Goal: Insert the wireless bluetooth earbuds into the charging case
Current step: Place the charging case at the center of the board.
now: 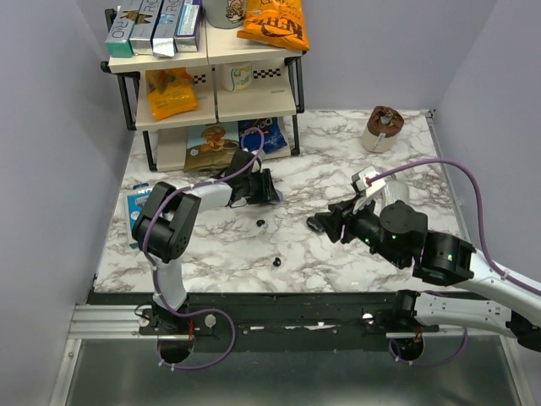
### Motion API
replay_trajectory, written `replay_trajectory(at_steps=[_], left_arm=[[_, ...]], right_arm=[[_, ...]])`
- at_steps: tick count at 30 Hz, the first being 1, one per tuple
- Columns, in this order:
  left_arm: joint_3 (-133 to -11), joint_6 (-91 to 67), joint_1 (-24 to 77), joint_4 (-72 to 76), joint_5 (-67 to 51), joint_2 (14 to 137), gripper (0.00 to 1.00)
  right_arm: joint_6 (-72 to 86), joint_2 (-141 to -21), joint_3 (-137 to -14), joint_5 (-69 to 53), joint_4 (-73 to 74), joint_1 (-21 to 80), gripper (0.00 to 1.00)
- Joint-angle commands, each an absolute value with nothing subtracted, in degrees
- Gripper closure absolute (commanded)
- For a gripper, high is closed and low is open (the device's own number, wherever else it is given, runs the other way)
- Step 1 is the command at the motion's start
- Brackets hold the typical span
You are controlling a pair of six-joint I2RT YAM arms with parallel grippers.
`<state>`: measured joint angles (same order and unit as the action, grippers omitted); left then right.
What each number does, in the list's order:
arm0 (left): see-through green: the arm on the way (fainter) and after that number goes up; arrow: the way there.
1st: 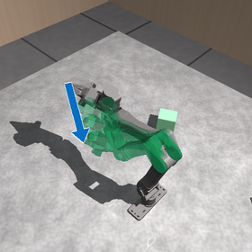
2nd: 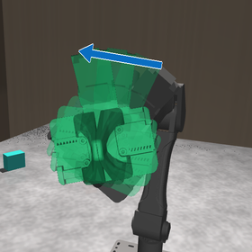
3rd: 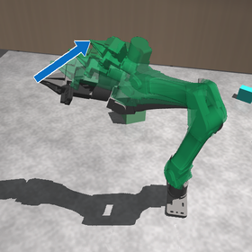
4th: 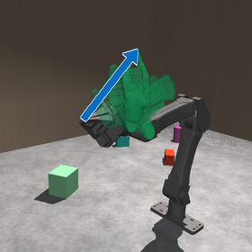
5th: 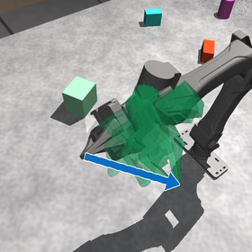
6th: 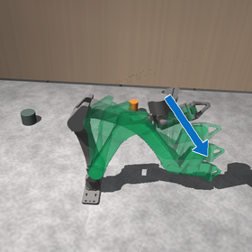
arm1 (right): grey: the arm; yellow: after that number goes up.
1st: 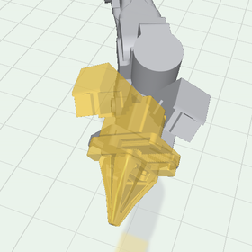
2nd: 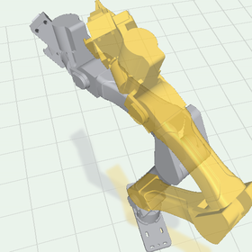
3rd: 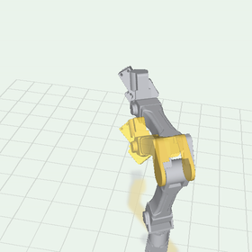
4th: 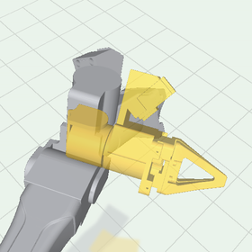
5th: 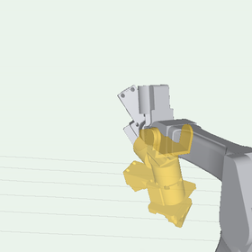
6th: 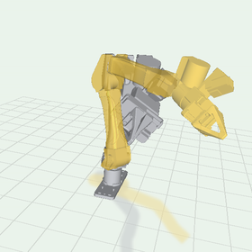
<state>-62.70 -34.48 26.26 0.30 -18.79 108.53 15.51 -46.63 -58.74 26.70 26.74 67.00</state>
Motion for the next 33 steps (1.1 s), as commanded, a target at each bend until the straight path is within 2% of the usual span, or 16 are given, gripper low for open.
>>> replay_trajectory(at_steps=[1, 11, 14, 17, 18, 19, 20, 22, 24, 26, 29, 32, 33], left_arm=[[-60.29, -32.96, 24.79, -3.51, -17.31, 105.04, 0.45], [-59.94, -28.83, 22.06, -12.21, -14.77, 94.67, 0.42], [-58.89, -27.69, 22.32, -14.85, -9.42, 90.45, 0.40], [-53.19, -26.64, 27.84, -10.48, 4.87, 82.03, 0.38], [-51.52, -26.02, 32.99, -7.24, 9.10, 80.09, 0.28], [-49.33, -25.49, 36.00, -6.25, 16.97, 77.63, 0.02], [-48.96, -26.10, 38.04, -5.72, 19.23, 77.26, 0.01], [-49.57, -29.42, 41.20, -6.67, 21.27, 77.86, 0.01], [-48.70, -32.07, 41.66, -2.67, 16.46, 78.05, 0.01], [-46.41, -36.53, 42.71, 0.60, 13.12, 78.40, 0.01], [-47.45, -40.25, 46.12, 3.17, 15.10, 81.03, 0.01], [-55.17, -39.21, 50.17, -4.19, 17.67, 86.38, 0.01], [-58.07, -37.20, 51.23, -11.01, 20.80, 88.22, 0.01]], right_arm=[[15.56, -45.70, -57.83, 27.25, 25.93, 66.71, 0.48], [15.65, -45.09, -57.04, 27.25, 26.02, 66.71, 0.47], [15.64, -44.56, -56.43, 28.03, 26.01, 66.62, 0.47], [16.00, -43.86, -55.29, 30.49, 25.84, 66.71, 0.47], [16.00, -43.60, -54.94, 31.02, 25.58, 66.71, 0.47], [15.91, -42.98, -54.24, 32.07, 25.32, 66.71, 0.46], [15.91, -42.72, -54.05, 32.34, 25.05, 66.71, 0.45], [16.43, -42.10, -53.62, 33.92, 24.87, 66.62, 0.32], [17.05, -40.96, -53.26, 35.24, 24.79, 66.62, 0.25], [17.84, -39.56, -52.82, 36.65, 24.87, 66.62, 0.23], [18.46, -38.06, -52.38, 37.70, 24.61, 66.71, 0.21], [18.37, -37.09, -51.86, 37.97, 24.34, 66.62, 0.21], [18.28, -37.18, -51.77, 38.06, 24.26, 66.62, 0.21]])
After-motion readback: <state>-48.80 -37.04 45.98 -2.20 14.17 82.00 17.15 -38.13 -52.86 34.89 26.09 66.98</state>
